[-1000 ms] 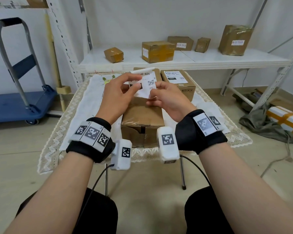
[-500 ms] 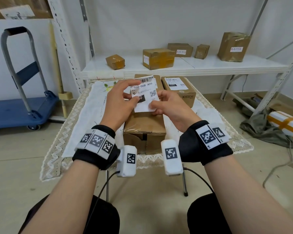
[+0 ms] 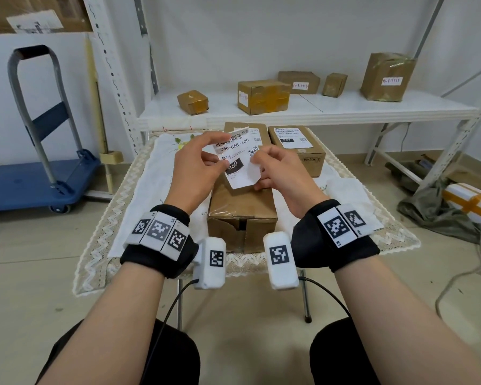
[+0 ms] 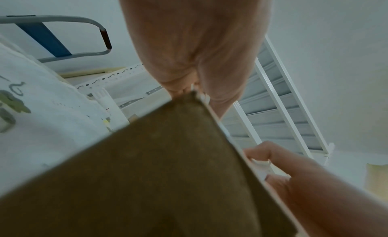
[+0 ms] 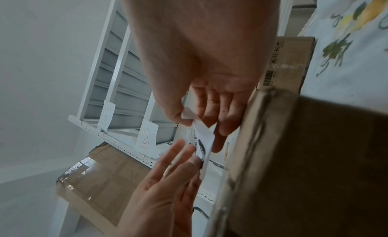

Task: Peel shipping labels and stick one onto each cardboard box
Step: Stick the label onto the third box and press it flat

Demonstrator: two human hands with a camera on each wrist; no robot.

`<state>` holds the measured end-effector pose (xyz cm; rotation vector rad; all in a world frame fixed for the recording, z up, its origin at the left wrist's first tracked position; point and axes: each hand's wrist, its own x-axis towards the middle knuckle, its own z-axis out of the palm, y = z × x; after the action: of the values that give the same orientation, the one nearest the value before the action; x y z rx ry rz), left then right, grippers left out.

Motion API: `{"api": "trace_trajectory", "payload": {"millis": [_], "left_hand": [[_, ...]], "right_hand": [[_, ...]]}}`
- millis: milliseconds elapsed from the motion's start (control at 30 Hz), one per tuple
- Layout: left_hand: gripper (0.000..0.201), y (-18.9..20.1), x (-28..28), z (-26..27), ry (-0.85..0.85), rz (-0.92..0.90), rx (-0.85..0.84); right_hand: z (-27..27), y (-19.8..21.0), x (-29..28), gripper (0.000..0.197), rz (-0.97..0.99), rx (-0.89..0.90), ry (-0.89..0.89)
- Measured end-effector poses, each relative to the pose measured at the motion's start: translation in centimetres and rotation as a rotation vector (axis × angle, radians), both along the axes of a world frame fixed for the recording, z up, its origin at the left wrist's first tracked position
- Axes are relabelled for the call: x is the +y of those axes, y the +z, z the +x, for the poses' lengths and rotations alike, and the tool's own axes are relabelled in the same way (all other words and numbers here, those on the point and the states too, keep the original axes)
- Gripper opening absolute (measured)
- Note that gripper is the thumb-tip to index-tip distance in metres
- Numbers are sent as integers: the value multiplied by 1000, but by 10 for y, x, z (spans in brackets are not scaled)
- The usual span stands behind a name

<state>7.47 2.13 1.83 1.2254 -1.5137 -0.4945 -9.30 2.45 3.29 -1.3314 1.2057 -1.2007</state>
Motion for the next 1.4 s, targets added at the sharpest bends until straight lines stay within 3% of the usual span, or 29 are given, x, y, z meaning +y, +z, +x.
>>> {"api": "trace_trajectory", "payload": {"millis": [467,700,1400], "left_hand": [[36,3,0,0,-50,36,15],[33,0,-1,-2,-62,95,-71],[39,-3,-2,-4,-27,99,-162]], "right_hand": [[-3,0,5,29,-77,153,-27],[-11,-1,7,16,-98,254,-4],[-17,-8,2,18,-110,390,54]]}}
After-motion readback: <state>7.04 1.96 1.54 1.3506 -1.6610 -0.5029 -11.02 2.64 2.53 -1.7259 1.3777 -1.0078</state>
